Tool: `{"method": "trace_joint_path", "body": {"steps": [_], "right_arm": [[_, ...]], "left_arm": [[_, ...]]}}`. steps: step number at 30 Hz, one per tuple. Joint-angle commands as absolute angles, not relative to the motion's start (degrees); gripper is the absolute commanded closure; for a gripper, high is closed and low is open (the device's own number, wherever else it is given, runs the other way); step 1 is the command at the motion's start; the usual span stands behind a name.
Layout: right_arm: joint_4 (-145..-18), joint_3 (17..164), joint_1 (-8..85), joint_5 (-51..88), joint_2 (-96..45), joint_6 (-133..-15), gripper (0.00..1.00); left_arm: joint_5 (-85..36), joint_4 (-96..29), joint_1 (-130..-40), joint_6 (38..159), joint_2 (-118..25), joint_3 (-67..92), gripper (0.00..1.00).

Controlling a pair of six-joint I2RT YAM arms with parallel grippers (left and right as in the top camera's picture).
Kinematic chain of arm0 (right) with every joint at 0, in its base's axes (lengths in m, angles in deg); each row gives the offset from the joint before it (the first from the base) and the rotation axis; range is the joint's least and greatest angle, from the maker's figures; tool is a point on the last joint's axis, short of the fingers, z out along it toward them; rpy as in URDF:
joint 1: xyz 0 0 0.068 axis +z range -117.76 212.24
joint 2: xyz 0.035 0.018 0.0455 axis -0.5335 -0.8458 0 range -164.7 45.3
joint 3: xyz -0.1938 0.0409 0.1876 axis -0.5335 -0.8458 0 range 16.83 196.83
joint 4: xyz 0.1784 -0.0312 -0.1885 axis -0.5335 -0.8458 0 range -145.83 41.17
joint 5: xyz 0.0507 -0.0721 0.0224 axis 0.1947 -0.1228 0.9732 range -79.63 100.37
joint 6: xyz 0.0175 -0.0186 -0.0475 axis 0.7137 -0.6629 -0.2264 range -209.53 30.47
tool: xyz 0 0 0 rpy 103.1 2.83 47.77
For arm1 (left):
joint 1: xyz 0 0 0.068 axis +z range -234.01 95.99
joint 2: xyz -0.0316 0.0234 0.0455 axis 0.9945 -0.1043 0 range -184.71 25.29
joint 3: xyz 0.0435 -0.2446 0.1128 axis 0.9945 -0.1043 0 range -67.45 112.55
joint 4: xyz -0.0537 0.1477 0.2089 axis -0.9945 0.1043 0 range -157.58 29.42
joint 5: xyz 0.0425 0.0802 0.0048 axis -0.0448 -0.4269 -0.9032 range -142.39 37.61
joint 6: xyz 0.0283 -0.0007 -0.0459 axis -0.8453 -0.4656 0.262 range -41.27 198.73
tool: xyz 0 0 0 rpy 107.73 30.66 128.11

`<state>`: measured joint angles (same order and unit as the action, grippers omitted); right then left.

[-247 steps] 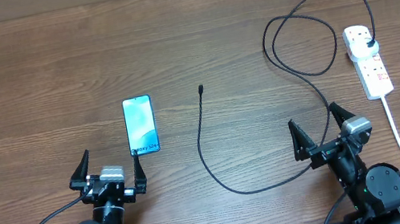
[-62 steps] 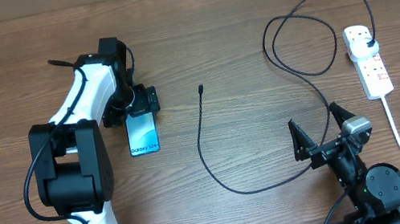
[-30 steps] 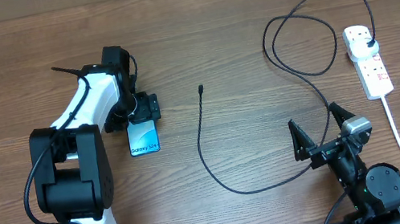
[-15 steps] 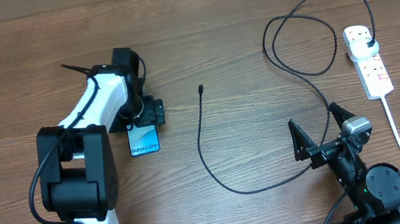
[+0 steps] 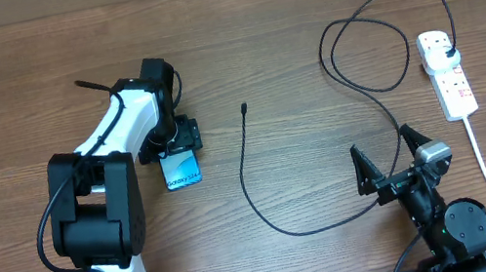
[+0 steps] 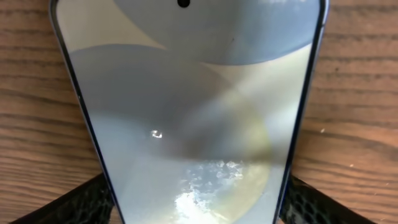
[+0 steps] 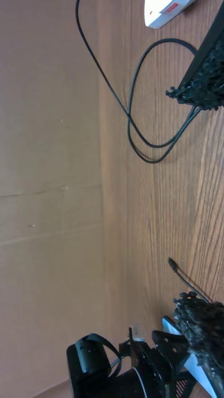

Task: Plug charger to phone and switch on socket
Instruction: 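Close the left gripper on the smartphone's top edge, then lift the smartphone with the left gripper and tilt it upright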

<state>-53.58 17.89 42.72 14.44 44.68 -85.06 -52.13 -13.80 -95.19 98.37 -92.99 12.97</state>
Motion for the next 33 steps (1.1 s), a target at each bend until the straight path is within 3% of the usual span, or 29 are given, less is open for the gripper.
{"method": "trace_joint_path", "body": {"steps": [1,12,21,33], "right_arm": [[-53.39,17.28,42.50,14.33,45.11,-84.91,0.00],[-53.39,17.28,42.50,14.33,45.11,-84.91,0.00],[-53.39,17.28,42.50,14.33,45.11,-84.91,0.00],[-53.39,17.28,42.50,14.33,45.11,-84.91,0.00]], "left_arm": [[-47.92,-14.35,-95.65,104.73,-96.31,10.30,0.12],[-47.85,-14.50,-95.67,110.52,-96.31,10.30,0.14],[-49.49,-14.37,-95.65,110.02,-96.31,10.30,0.32],[-50.93,-8.84,-95.52,108.40,-96.31,16.66,0.32]]}}
